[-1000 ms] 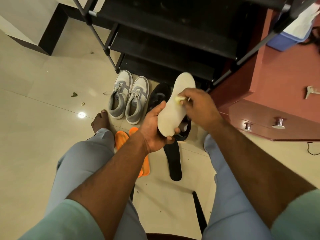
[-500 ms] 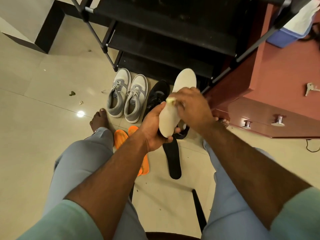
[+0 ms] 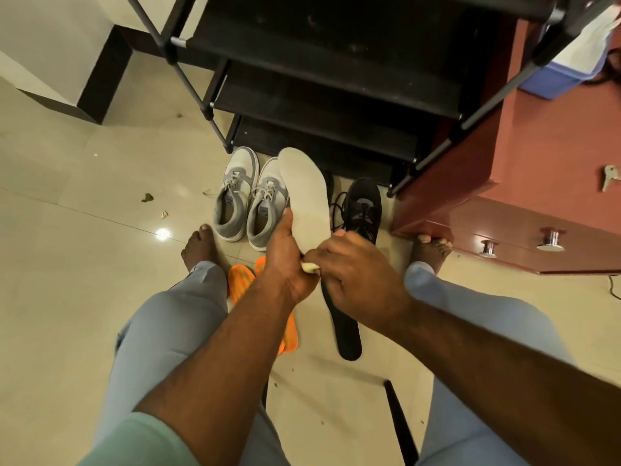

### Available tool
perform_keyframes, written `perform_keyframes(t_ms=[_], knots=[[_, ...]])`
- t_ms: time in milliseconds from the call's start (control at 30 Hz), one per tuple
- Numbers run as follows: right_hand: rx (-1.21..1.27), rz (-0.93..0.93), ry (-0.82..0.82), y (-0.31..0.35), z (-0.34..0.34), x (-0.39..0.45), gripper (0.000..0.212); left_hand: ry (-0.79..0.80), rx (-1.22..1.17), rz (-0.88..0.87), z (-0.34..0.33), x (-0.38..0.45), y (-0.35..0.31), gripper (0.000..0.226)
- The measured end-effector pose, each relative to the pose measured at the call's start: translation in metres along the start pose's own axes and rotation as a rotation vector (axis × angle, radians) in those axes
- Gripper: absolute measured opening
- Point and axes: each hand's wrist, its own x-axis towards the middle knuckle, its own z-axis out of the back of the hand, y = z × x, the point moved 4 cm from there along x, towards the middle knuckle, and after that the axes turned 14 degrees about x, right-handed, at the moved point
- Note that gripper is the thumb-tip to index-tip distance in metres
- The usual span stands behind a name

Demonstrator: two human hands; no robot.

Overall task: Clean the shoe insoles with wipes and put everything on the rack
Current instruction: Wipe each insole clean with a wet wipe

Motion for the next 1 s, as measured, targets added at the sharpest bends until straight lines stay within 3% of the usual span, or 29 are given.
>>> perform_keyframes(t_ms=[133, 300, 467, 633, 767, 900, 1000], knots=[[-0.015, -0.066, -0.057, -0.008, 0.002, 0.003, 0.034, -0.056, -0.035, -0.047, 0.003, 0.005, -0.002, 0.070], [-0.023, -0.176, -0.110, -0.023, 0.005, 0.001, 0.036, -0.104, -0.066, -0.128, 0.009, 0.007, -0.007, 0.057], [-0.056, -0.054, -0.018, -0.006, -0.003, 0.000, 0.027, -0.083, -0.099, -0.075, 0.006, 0.004, -0.005, 0.065], [-0.100, -0.157, -0.077, -0.032, 0.008, 0.003, 0.025, -0.108, -0.111, -0.135, 0.008, 0.008, -0.007, 0.058], [-0.058, -0.080, -0.029, -0.019, 0.003, 0.002, 0.030, -0.078, -0.071, -0.111, 0.007, 0.007, -0.005, 0.062], [-0.084, -0.200, -0.152, -0.038, 0.014, 0.010, 0.025, -0.041, -0.067, -0.094, 0.001, 0.006, -0.001, 0.056], [-0.094, -0.061, -0.086, -0.024, 0.008, 0.007, 0.025, -0.017, -0.053, -0.036, 0.002, 0.005, 0.001, 0.058]])
